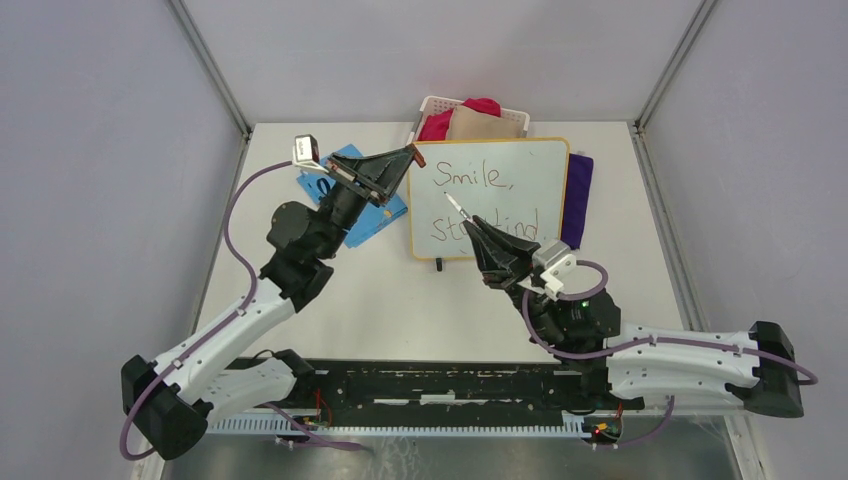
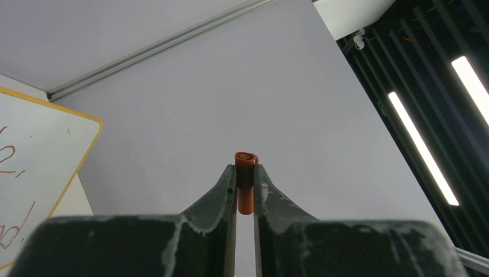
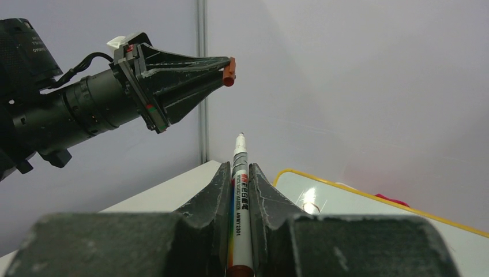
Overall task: Write a sentence on the whiteboard
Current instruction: Close the whiteboard marker at the center of the board.
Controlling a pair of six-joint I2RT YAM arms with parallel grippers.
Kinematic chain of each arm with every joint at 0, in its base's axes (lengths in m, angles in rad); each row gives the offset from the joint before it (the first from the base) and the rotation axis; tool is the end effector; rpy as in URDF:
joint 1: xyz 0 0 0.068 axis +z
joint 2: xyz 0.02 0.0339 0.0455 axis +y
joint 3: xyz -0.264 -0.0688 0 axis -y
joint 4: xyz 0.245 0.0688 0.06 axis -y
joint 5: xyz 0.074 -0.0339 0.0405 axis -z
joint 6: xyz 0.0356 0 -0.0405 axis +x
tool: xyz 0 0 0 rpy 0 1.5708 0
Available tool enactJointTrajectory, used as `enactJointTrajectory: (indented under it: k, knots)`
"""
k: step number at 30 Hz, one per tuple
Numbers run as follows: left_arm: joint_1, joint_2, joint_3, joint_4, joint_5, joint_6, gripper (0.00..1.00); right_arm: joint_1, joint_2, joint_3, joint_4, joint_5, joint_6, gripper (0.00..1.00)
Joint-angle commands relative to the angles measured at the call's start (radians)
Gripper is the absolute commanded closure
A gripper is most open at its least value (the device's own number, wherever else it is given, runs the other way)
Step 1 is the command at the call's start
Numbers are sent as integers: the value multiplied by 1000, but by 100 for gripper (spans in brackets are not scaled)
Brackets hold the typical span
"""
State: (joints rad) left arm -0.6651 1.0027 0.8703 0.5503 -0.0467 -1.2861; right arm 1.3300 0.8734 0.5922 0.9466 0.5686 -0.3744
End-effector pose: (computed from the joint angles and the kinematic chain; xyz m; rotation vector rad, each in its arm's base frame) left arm 0.1811 -0.1399 0.4076 -0.4516 1.2510 -1.6755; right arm 0.0626 0.1744 0.3697 -0.3190 0.9918 0.6125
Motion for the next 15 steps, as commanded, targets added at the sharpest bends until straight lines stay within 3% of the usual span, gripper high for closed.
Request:
enactJointTrajectory:
  k: [1, 15]
  knots:
    - [-9, -21, 8, 60, -8, -42, 98, 5, 30, 54, 75, -16, 40, 100]
    - [-29, -44, -13, 25, -61, -52, 98, 4, 118, 140, 127, -37, 35, 100]
